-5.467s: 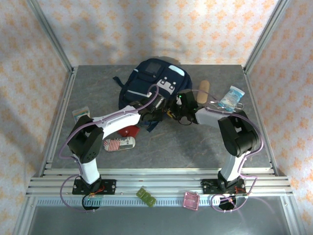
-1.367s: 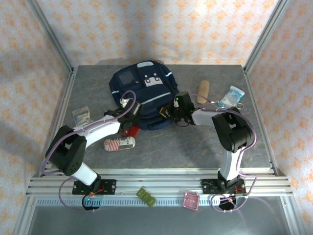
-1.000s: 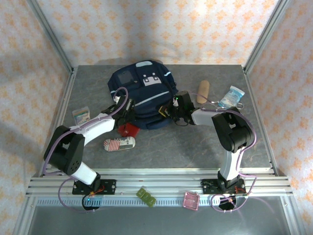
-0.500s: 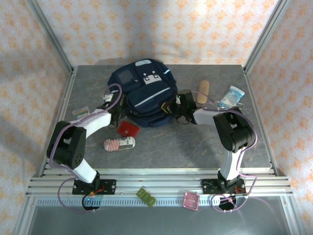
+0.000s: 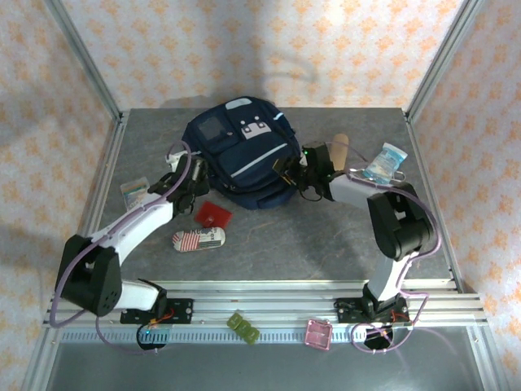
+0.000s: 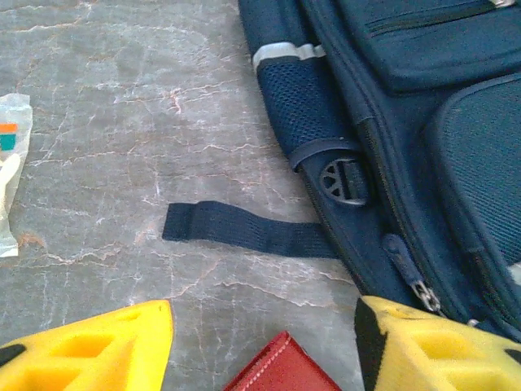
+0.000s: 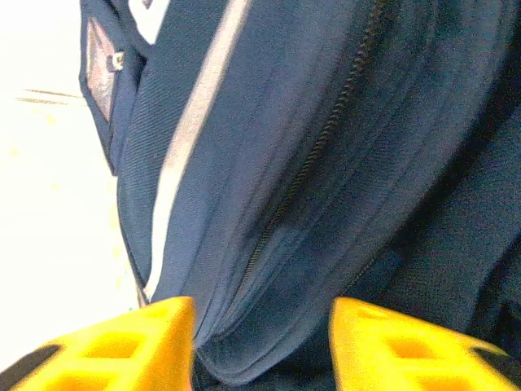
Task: Pack the student bag
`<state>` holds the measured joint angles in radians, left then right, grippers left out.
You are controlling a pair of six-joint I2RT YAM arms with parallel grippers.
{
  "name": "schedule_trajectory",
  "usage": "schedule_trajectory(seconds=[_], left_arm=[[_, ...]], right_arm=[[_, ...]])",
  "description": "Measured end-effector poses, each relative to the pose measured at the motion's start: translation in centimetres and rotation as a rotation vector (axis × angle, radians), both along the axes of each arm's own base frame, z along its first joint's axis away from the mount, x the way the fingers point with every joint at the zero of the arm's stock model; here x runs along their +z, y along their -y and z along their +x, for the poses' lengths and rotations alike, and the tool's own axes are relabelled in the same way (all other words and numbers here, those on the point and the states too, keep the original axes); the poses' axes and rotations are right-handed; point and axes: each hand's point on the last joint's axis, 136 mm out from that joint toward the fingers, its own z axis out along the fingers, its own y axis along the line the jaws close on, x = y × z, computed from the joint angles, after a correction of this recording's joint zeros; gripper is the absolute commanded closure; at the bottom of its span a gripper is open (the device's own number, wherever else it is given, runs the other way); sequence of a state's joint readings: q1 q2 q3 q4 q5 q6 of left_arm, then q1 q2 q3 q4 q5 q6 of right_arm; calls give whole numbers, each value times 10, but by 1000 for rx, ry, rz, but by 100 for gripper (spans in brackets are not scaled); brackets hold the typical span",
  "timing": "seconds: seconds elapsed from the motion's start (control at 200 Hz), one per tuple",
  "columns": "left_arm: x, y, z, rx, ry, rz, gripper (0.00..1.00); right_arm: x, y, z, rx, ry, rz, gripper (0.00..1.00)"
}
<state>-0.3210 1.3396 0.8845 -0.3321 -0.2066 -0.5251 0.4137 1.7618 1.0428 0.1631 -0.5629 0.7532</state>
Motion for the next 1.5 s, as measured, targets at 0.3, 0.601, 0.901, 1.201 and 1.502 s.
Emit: schedule_trajectory(seconds=[0.3, 0.601, 0.901, 1.201, 1.502], left_arm=[[-17, 15, -34, -59, -51, -101, 27], [-30, 71, -43, -227, -105, -116, 22], [-16, 148, 5, -432, -80, -44, 21], [-23, 198, 56, -576, -78, 102, 20], [-50, 202, 102, -639, -105, 374, 23]], right_arm=[[70, 19, -35, 70, 241, -90, 19], [44, 24, -53, 106, 217, -152, 22], [13, 65, -60, -24, 137, -269, 19], [8, 121, -50, -194, 94, -372, 19], [11, 122, -58, -189, 105, -358, 20]])
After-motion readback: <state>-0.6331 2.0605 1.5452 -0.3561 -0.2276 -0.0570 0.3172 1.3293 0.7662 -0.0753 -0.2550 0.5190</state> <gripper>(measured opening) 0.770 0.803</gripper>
